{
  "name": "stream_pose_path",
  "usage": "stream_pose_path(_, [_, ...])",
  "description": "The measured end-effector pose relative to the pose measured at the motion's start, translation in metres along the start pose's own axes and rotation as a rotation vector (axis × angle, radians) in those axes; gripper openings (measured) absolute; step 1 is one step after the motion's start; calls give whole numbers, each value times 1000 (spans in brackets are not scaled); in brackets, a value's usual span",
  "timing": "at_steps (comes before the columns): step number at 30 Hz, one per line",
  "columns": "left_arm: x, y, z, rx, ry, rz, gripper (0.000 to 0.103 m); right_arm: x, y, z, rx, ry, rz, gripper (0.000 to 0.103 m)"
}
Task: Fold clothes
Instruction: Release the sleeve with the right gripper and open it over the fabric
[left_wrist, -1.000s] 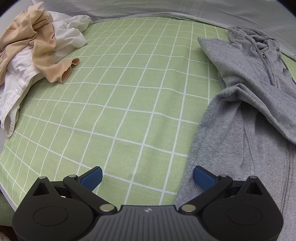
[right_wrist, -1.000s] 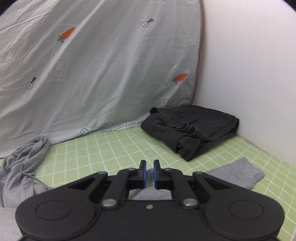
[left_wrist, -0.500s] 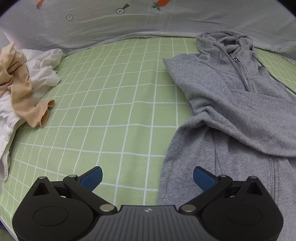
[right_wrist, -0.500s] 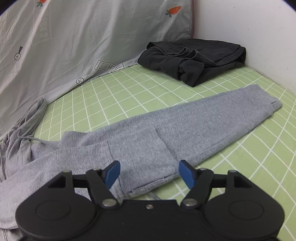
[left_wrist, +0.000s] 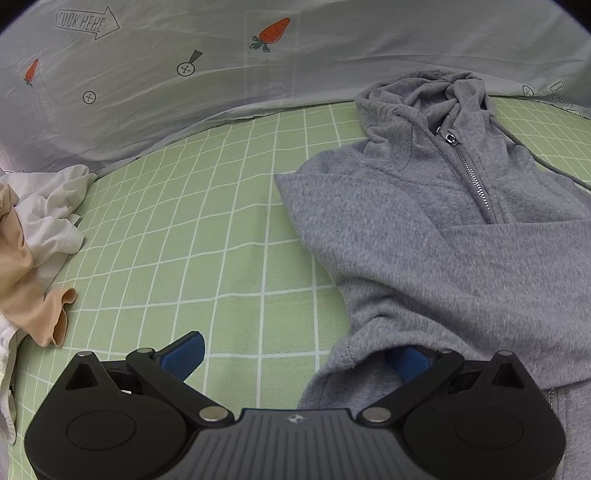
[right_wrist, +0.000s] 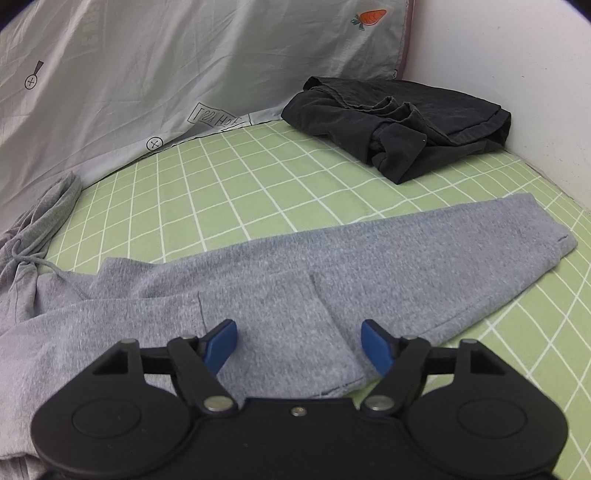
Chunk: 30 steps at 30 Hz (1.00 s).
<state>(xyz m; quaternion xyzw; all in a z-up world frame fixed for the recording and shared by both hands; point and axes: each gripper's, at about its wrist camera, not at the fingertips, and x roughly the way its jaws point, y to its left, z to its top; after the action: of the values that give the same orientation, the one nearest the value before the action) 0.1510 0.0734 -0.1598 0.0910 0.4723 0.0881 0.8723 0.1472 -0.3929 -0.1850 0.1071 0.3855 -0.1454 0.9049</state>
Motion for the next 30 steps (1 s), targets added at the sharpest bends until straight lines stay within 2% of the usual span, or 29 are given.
stream_pose_path(1, [-2, 2, 0, -19, -15, 12, 103, -1, 1, 1, -12, -7, -3, 38])
stream_pose_path(2, [-4, 4, -1, -39, -31, 24, 103, -1, 2, 2, -25, -8, 0, 29])
stream_pose_path(3, [-7, 8, -3, -71, -52, 51, 103, -2, 3, 3, -33, -10, 14, 11])
stream_pose_path(7, [-12, 32, -14, -140, -78, 143, 103, -16, 7, 8, -81, -83, 33, 9])
stream_pose_path(9, [-13, 44, -19, -156, -79, 181, 103, -28, 8, 13, -79, -140, 21, 9])
stream_pose_path(13, [-10, 52, -29, -159, -45, 173, 103, -50, 17, 20, -105, -238, 2, 9])
stream_pose_path(15, [-5, 51, -32, -149, -10, 175, 103, -40, 22, 16, -145, -204, -27, 9])
stream_pose_path(16, [-3, 50, -33, -144, 11, 168, 103, -31, 21, 13, -146, -159, -41, 9])
stream_pose_path(17, [-3, 52, -34, -154, 20, 155, 103, -22, 18, 10, -122, -106, -44, 10])
stream_pose_path(20, [-12, 62, -33, -200, 29, 104, 103, -16, 6, 3, -3, -43, -34, 13])
stream_pose_path(23, [-26, 77, -31, -266, 22, 16, 103, -21, 6, 0, -10, -44, -49, 26])
stream_pose_path(26, [-36, 87, -31, -309, 12, -33, 103, -21, 4, -1, -10, -36, -42, 40])
stream_pose_path(30, [-43, 95, -26, -308, -18, -50, 103, -18, -1, 5, 46, -29, 18, 52])
